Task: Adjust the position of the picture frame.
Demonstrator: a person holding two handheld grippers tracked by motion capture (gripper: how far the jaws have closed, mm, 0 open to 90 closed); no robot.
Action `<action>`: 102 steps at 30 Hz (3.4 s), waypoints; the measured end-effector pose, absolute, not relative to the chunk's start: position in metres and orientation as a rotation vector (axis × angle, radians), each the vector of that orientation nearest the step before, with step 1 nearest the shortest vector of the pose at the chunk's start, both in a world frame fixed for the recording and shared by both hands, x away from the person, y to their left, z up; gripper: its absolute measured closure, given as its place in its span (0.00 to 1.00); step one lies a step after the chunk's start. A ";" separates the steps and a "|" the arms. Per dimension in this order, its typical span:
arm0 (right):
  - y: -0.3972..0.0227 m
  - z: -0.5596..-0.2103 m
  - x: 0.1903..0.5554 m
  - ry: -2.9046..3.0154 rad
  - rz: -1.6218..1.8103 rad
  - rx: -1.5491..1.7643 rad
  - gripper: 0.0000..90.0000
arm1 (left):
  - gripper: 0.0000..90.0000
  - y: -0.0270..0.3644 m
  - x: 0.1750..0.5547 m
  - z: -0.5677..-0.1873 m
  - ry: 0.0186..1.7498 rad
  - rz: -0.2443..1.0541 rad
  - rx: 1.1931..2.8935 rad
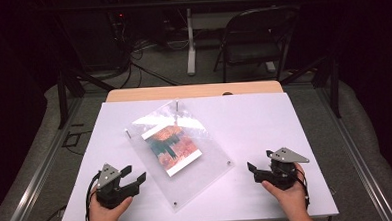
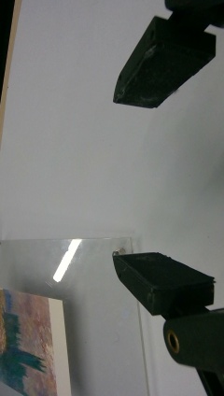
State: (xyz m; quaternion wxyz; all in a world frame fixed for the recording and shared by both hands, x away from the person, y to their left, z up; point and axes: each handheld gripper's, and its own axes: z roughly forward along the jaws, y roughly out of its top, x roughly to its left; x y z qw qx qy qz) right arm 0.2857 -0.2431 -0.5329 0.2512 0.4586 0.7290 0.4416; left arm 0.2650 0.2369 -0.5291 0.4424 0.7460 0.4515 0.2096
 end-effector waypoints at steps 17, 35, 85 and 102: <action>-0.238 -0.533 0.284 2.011 1.224 1.218 0.08 | 0.52 0.250 0.265 -0.528 1.164 0.483 1.842; -0.243 -0.536 0.286 2.033 1.299 1.278 0.16 | 0.97 0.230 0.279 -0.537 1.214 0.462 2.027; -0.247 -0.538 0.290 2.032 1.390 1.350 0.17 | 1.00 0.182 0.304 -0.545 1.143 0.244 2.144; -0.251 -0.538 0.290 2.017 1.402 1.378 0.17 | 1.00 0.121 0.323 -0.545 1.037 0.162 2.164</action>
